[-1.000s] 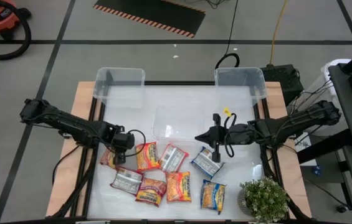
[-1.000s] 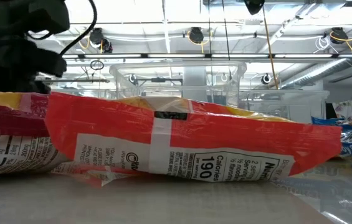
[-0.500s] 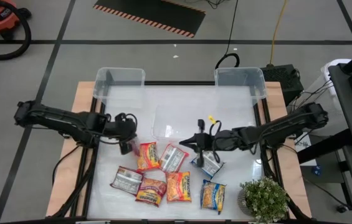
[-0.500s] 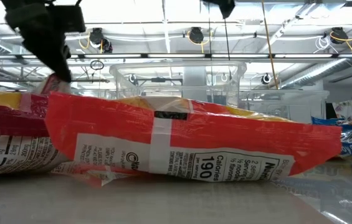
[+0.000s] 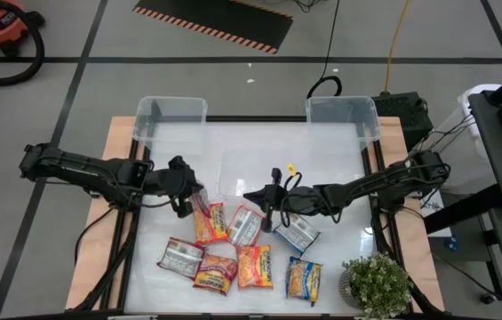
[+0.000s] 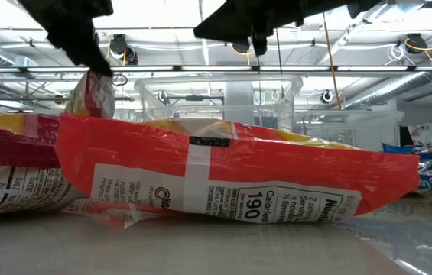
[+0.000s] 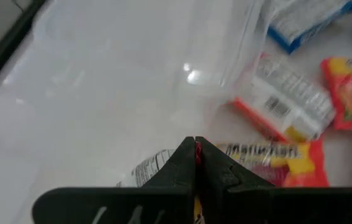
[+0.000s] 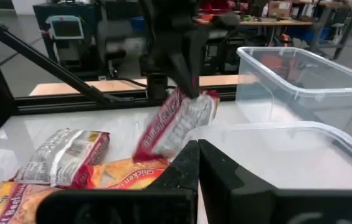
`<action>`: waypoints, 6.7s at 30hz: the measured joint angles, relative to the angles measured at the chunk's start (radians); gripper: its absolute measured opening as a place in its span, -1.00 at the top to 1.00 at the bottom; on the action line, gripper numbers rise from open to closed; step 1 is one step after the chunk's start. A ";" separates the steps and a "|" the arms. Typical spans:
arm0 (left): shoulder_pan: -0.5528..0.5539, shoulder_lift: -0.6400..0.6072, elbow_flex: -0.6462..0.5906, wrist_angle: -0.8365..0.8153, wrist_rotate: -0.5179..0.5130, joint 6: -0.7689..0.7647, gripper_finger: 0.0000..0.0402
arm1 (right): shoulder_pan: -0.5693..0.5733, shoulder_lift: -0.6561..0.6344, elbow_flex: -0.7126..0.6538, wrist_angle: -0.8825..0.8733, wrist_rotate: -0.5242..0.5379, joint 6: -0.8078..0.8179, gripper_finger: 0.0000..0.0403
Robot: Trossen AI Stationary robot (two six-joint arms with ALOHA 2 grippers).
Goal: Sort Maruchan noodles
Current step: Put the left red noodle pack into the top right transparent bin
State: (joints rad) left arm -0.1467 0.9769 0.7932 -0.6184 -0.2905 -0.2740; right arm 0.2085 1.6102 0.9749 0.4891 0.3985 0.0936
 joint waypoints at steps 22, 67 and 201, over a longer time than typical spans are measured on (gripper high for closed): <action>-0.098 -0.003 0.049 0.338 -0.001 0.112 0.97 | 0.102 0.231 0.187 0.076 0.127 -0.135 0.48; -0.139 0.185 0.049 0.877 -0.086 0.268 0.97 | 0.221 0.246 0.188 0.376 0.770 -0.709 -0.48; 0.000 -0.061 0.047 0.221 -0.200 0.298 0.16 | -0.893 -0.416 0.127 -1.030 -0.039 0.116 0.09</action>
State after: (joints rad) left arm -0.1467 0.9161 0.8406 -0.3978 -0.4900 0.0241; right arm -0.6843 1.1940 1.1023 -0.5407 0.3592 0.2099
